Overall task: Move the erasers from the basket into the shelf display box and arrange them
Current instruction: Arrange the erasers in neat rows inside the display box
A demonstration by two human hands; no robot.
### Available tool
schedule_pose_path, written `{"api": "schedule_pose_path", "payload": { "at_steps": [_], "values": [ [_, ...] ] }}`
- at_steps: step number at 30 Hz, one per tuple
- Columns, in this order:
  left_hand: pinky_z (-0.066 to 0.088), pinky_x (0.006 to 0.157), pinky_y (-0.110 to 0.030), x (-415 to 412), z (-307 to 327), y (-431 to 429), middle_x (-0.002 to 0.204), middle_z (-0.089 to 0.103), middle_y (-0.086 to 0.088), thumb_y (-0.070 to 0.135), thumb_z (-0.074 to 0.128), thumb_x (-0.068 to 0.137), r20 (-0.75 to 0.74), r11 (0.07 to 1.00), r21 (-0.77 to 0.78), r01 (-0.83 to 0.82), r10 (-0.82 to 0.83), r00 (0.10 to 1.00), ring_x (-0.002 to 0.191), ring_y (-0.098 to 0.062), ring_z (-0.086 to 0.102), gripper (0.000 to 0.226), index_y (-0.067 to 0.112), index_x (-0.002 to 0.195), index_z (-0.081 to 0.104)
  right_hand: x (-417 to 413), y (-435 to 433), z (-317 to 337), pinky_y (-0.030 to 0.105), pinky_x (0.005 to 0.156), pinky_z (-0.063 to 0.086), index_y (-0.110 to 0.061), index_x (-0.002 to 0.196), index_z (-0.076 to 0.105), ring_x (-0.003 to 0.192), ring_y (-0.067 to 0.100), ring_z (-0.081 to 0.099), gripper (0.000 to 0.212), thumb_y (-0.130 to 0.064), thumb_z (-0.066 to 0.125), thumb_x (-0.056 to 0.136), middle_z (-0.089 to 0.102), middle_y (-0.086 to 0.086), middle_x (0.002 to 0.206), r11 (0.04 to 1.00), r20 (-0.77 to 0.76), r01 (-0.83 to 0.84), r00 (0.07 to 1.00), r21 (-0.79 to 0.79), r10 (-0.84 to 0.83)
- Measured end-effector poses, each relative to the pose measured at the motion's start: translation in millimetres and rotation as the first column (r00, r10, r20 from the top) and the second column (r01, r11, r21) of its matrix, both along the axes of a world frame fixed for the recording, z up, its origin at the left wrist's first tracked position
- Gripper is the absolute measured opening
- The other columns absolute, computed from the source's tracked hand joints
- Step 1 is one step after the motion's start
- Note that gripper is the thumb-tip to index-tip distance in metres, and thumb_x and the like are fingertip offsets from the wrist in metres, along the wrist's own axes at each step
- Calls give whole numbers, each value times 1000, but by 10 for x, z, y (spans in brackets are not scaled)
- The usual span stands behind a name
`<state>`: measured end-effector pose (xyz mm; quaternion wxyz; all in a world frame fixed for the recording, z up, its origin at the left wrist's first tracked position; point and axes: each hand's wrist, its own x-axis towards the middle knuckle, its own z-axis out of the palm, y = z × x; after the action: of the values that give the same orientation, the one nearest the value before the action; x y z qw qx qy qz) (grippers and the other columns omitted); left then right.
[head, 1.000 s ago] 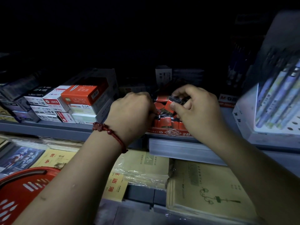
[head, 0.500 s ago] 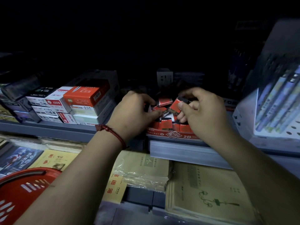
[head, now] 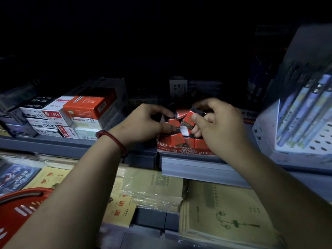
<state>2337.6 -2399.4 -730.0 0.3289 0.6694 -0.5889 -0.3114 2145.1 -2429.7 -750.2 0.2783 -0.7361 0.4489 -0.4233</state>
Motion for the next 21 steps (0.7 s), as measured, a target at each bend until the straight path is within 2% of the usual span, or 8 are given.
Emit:
{"api": "schedule_pose_path", "payload": {
  "at_steps": [2, 4, 7, 10, 13, 15, 21],
  "values": [
    [52, 60, -12, 39, 4, 17, 84, 75, 7, 11, 80, 82, -60, 998, 7, 60, -59, 996, 68, 1, 70, 33, 15, 113, 72, -1, -4, -3, 31, 66, 58, -22, 120, 62, 58, 2, 67, 25, -19, 63, 96, 70, -1, 69, 1000, 0, 2, 1000, -3, -2],
    [50, 60, -8, 40, 6, 29, 90, 73, 9, 13, 79, 82, -68, 997, 1, 83, -83, 994, 68, 5, 69, 37, 14, 119, 71, 5, -5, -5, 25, 65, 56, -21, 121, 62, 58, 1, 67, 25, -19, 63, 96, 70, -1, 69, 1000, -5, 2, 1000, -6, -2],
    [55, 68, -12, 49, -8, 34, 106, 73, 5, 22, 80, 80, -47, 995, -3, 95, -95, 994, 84, -2, 73, 44, 19, 123, 71, 8, -1, -8, 23, 63, 54, -20, 122, 62, 58, 1, 67, 25, -18, 62, 96, 70, -2, 68, 1000, 4, 2, 1000, -8, -2],
    [57, 73, -15, 67, -25, 41, 111, 72, 6, 30, 81, 78, -36, 996, -9, 85, -86, 996, 90, -6, 73, 49, 22, 125, 69, 6, 1, 0, 24, 64, 54, -20, 122, 61, 58, 1, 67, 26, -19, 63, 96, 70, -1, 68, 1000, 3, 3, 1000, -4, -3],
    [55, 70, -12, 57, -31, 38, 108, 69, 9, 36, 83, 77, 36, 997, -25, 67, -66, 997, 88, -1, 69, 48, 25, 121, 68, 0, 3, 8, 25, 66, 54, -19, 123, 61, 57, 0, 67, 27, -19, 63, 96, 70, -1, 66, 1000, -8, 1, 1000, -11, -1],
    [57, 66, -15, 42, -32, 24, 102, 72, 6, 32, 84, 77, 8, 997, -27, 69, -68, 998, 83, -5, 72, 40, 22, 113, 70, 0, 3, 11, 25, 66, 55, -19, 122, 62, 57, 0, 67, 26, -19, 63, 96, 70, -1, 64, 1000, -10, -3, 1000, -16, 3],
    [62, 76, -27, 73, -44, 4, 97, 77, 1, 26, 80, 81, -72, 995, -50, 84, -87, 994, 86, -11, 75, 27, 23, 108, 76, 3, -5, -5, 28, 66, 56, -21, 120, 62, 58, 0, 66, 24, -20, 63, 96, 70, -2, 64, 1000, -9, 2, 1000, -22, -3]
  ]
}}
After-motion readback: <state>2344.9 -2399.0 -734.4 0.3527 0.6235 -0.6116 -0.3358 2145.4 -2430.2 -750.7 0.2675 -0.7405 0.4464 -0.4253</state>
